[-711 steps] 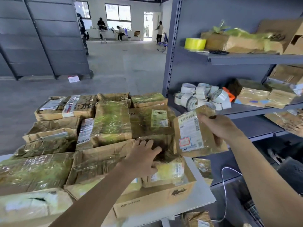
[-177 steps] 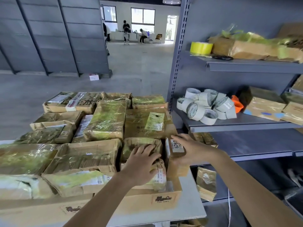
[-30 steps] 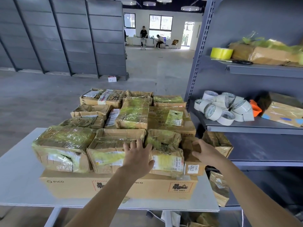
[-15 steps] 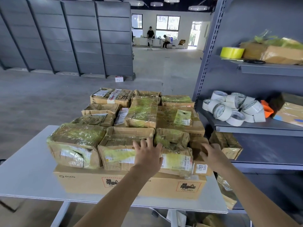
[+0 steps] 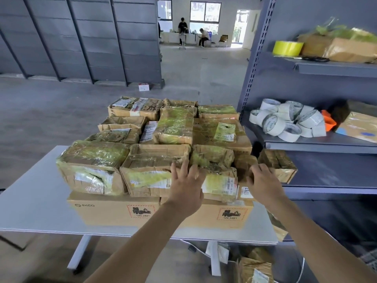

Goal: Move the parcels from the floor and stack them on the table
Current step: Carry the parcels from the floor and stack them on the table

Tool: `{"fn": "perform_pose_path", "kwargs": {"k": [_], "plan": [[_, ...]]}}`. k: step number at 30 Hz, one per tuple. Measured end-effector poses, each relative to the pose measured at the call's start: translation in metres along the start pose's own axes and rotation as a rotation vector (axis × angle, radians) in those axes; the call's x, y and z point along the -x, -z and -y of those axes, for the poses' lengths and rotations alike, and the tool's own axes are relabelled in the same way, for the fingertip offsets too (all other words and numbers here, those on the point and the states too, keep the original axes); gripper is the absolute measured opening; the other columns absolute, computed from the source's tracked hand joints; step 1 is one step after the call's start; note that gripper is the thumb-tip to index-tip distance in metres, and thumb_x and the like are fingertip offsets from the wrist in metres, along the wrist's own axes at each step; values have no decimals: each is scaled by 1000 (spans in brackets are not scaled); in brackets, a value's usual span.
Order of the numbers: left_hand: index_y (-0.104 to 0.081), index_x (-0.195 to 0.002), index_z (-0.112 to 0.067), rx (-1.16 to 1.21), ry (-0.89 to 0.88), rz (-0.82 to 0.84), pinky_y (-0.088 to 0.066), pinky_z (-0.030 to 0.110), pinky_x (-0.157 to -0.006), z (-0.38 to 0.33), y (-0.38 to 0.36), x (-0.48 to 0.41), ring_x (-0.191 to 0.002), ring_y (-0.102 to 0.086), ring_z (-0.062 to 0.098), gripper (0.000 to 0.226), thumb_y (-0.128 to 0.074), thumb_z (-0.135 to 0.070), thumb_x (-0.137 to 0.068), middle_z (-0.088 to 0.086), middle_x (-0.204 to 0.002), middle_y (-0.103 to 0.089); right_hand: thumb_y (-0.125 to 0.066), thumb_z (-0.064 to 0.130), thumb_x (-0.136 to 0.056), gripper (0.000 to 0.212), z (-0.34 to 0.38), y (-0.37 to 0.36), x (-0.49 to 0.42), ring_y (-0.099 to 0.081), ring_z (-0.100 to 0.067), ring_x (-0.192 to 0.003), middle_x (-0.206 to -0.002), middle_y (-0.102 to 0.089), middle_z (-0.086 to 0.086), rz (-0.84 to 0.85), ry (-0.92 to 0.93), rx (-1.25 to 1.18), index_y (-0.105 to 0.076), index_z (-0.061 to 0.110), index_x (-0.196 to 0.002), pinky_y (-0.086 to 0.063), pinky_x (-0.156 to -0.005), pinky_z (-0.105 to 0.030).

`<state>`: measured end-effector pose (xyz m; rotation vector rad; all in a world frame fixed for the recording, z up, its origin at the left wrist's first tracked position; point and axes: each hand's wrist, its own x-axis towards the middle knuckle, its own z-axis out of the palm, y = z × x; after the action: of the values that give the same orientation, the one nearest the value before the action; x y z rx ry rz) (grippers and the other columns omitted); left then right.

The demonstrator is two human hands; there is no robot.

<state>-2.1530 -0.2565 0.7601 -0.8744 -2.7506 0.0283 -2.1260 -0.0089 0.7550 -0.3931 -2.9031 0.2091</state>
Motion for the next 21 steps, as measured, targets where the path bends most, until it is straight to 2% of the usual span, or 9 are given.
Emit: {"fn": "perform_pose_path", "kwargs": {"k": [3,5,10,15,21], "plan": [[-25,-142,-19,-53,-13,38,-1,68,-110,0,-1,1,-144,4,41,56,-42,-33,-91,13,-147,-24,-53,30,-95,28,-1,2,0,-44,-31,-113,-118,-49,-8,41,-4,-18,-51,14,-117,-45,-86,-39],[-26,-141,-21,-23,2,28,-4,67,-110,0,1,1,-144,1,39,54,-42,-32,-91,13,-146,-25,-54,32,-95,26,-3,4,1,-45,-30,-114,-119,-48,-8,40,-25,-70,-52,16,-115,-45,-86,-40],[-37,-135,-25,29,36,-32,-14,63,-111,-1,7,0,-144,-8,34,45,-42,-29,-90,11,-141,-33,-54,30,-95,23,-5,4,8,-48,-28,-110,-118,-50,-7,-12,-27,-110,-54,17,-113,-43,-77,-35],[-37,-133,-22,32,25,-34,-14,61,-112,-6,10,-5,-142,-11,33,42,-41,-29,-91,10,-141,-33,-52,29,-96,25,-6,12,13,-46,-28,-114,-124,-48,-7,-18,-50,-147,-55,15,-117,-46,-85,-39],[-36,-133,-18,19,32,-21,-22,58,-110,-10,16,-13,-141,-15,34,43,-39,-29,-91,13,-142,-33,-51,29,-96,23,-1,21,15,-48,-24,-113,-122,-50,-4,-43,-28,-183,-55,18,-116,-45,-85,-35]]}}
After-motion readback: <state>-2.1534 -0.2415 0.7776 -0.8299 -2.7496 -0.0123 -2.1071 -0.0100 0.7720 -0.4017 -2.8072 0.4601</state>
